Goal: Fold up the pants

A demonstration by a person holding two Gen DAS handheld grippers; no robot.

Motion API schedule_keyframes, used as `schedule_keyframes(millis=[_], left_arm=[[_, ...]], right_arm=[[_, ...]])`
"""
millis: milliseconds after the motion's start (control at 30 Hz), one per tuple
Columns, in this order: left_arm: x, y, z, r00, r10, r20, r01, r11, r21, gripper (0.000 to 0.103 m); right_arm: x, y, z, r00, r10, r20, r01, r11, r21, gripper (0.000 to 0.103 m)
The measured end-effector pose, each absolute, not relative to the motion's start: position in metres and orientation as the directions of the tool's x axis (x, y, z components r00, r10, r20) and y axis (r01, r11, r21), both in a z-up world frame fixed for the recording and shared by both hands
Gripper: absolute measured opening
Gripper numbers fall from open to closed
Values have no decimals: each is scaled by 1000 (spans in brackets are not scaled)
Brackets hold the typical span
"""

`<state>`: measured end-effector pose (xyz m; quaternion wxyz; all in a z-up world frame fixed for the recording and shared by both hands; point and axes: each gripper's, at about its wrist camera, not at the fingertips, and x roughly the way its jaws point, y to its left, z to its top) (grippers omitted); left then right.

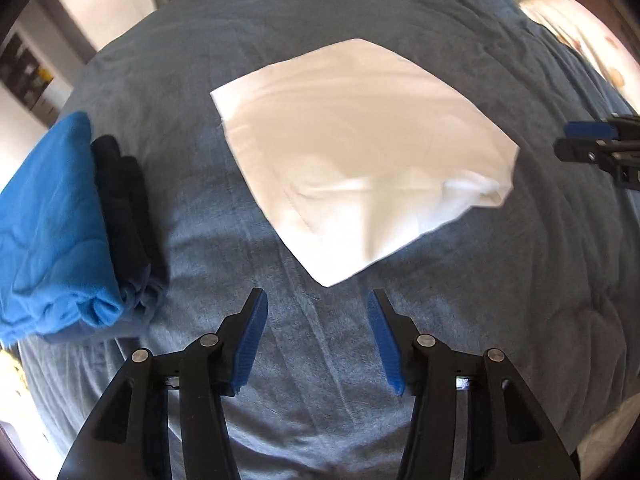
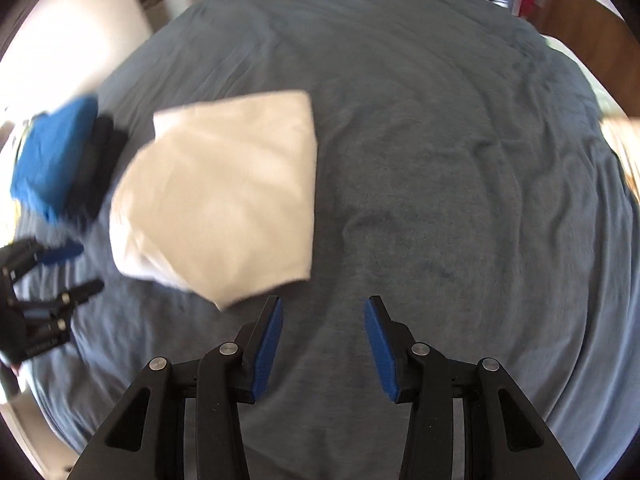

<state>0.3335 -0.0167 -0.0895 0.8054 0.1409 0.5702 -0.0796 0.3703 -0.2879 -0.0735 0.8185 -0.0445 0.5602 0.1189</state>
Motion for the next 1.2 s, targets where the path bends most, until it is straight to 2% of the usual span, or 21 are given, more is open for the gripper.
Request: schedule_keyframes(millis=[233,400,500,567,600,733,833,1000,1200], left_arm=[[369,-3,-60,473,68,-878,157,975,160,51],[415,-4,-50,560,23,-828,167,976,141,50],[443,-9,-57,543,-43,-838,206,975,84,38],[461,-7,-62,522,-96,-848,214,977,22,23],[470,-4,-65,508,-122,-852,209,978,-15,19],[498,4,-78,445,-216,-869,189,971,-144,10],[514,8,-87,418,-261,-870,156,964,-214,9],[534,11,-96,414,-273,-868,123,962,-244,9],[544,19,-109,391,-178,-903,65,984,-165,9]], right_arm=[[373,-296,-69,388,174,-905,-238,968,84,44],[392,-293,-66,437,184,-880,-176,977,117,44],[417,-294,-64,468,225,-854,-161,973,168,44],[442,-292,-63,469,276,-839,-179,960,216,44],[449,-292,-63,475,287,-832,-185,957,224,43],[496,-280,-67,476,324,-817,-231,943,240,29],[532,-266,-76,448,372,-813,-261,924,279,23],[568,-235,-91,401,419,-815,-309,899,310,21],[588,-215,-109,355,428,-831,-335,888,315,18]])
